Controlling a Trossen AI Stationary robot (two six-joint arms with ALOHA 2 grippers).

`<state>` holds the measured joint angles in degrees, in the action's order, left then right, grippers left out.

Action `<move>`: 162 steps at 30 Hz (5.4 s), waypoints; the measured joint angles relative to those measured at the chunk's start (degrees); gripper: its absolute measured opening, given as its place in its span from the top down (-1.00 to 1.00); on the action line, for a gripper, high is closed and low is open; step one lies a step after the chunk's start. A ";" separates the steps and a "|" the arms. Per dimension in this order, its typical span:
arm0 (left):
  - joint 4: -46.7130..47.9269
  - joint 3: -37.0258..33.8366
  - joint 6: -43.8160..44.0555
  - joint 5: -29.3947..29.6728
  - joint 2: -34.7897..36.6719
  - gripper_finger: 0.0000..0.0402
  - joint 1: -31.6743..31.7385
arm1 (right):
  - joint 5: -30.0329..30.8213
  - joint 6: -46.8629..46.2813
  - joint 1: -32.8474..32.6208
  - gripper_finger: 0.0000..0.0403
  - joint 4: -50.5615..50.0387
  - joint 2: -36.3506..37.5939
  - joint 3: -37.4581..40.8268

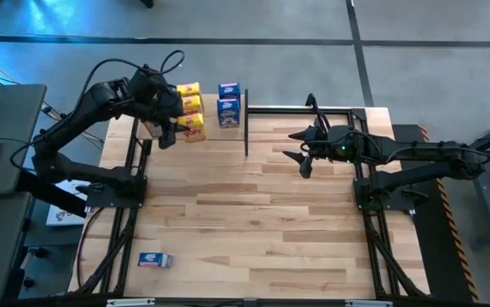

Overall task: Stack cereal on shelf
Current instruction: Put the yellow cereal box on the shelf aligned with the other yellow cereal boxes, then put the blue cereal box on the shelf aligned with the other blue cereal boxes

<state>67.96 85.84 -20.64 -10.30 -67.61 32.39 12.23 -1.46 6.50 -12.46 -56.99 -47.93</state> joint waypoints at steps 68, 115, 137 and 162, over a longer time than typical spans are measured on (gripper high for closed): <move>-8.21 -12.31 -12.87 -5.32 -2.22 0.20 15.27 | 0.00 0.00 -0.02 -0.31 -0.20 0.00 0.01; 7.04 -12.31 6.77 1.86 17.53 -0.07 3.92 | 0.00 -0.01 -0.01 -0.31 -0.20 0.00 0.01; 10.11 -12.31 42.56 3.32 8.99 -0.06 -35.41 | 0.00 -0.01 -0.01 -0.31 -0.20 0.00 0.01; 8.14 -12.31 81.47 11.71 -2.74 -0.06 -72.17 | 0.00 -0.01 -0.02 -0.31 -0.20 0.01 0.02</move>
<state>76.11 73.54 60.83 1.40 -70.35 -39.78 12.23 -1.47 6.48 -12.67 -56.99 -47.91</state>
